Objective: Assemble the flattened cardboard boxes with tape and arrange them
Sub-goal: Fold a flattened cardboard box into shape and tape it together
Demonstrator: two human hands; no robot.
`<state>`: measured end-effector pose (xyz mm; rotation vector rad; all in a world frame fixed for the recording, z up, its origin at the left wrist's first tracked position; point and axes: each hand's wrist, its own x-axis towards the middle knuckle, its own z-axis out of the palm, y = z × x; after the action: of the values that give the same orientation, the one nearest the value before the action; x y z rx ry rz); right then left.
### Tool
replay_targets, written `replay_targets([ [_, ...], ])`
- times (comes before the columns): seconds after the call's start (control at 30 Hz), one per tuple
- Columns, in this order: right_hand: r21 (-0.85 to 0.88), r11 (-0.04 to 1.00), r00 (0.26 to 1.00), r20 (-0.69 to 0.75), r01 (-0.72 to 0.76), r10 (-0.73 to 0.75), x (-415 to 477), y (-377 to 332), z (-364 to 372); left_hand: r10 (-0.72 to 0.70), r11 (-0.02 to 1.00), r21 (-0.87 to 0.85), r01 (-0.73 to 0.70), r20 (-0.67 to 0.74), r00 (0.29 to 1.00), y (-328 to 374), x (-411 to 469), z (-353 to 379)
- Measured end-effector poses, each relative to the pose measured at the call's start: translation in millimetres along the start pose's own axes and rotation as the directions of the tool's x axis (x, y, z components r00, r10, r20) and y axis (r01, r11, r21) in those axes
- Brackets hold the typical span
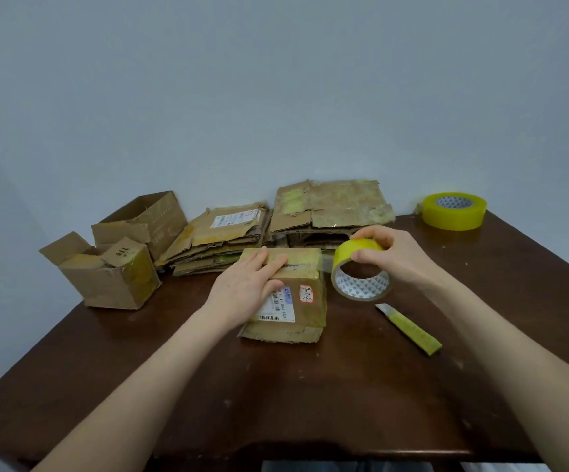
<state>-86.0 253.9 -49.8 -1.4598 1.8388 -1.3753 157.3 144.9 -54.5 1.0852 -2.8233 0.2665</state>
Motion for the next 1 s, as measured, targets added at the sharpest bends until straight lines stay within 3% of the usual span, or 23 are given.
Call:
replay_targets([
  [0.2, -0.100, 0.994, 0.997, 0.052, -0.046, 0.052, -7, 12, 7, -0.041, 0.999, -0.006, 0.042, 0.121, 0.992, 22, 7, -15],
  [0.37, -0.064, 0.997, 0.998, 0.050, -0.041, 0.044, -11, 16, 17, 0.022, 0.998, 0.053, -0.019, -0.053, 0.998, 57, 16, 1],
  [0.63, -0.141, 0.990, 0.999, 0.032, -0.026, 0.031, -3, 21, 11, -0.033, 0.997, 0.061, 0.041, -0.127, 0.991, 45, 25, 16],
  [0.8, -0.336, 0.926, 0.981, 0.027, -0.170, 0.190, -15, 27, -8, -0.075, 0.997, -0.027, 0.073, -0.109, 0.991, 53, 29, 13],
  [0.9, -0.505, 0.803, 0.934, -0.019, -0.317, 0.356, -33, 29, -21, -0.083, 0.995, -0.058, 0.078, -0.103, 0.991, 59, 30, 12],
  [1.0, -0.627, 0.678, 0.858, 0.031, -0.383, 0.513, -46, 36, -21, -0.087, 0.992, -0.096, 0.078, -0.090, 0.992, 60, 29, 7],
])
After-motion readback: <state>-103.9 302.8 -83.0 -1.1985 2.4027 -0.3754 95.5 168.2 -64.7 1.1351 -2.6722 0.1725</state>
